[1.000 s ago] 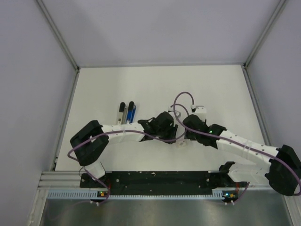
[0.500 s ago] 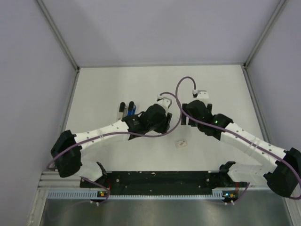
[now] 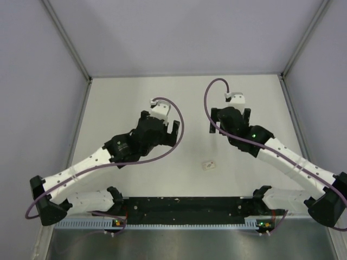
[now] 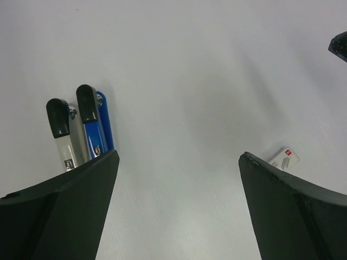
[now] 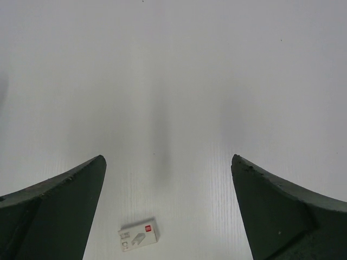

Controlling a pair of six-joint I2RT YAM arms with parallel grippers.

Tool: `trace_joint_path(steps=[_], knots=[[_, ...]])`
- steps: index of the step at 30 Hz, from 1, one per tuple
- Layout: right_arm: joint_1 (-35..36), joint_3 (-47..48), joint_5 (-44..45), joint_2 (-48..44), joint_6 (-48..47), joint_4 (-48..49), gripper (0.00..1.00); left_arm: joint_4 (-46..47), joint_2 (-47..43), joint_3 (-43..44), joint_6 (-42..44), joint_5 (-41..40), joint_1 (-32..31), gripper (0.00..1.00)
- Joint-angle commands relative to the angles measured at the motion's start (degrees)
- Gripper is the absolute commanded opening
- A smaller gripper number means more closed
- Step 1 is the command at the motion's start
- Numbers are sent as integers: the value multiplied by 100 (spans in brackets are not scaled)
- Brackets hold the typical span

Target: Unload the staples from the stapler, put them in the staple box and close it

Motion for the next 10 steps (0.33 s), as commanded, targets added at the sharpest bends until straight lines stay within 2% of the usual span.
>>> trace_joint_path(steps=[1,5,10], knots=[[-29,292,205,-179,-79,-34,99,-140,-509,-36,143,-461,3,99],[-38,274,-57,-408,-131,18,99,-157,-677,-133,99,-531,3,99],[-37,467,284,-216,-185,-192,99,-96,-712,-212,64,-558,3,99]])
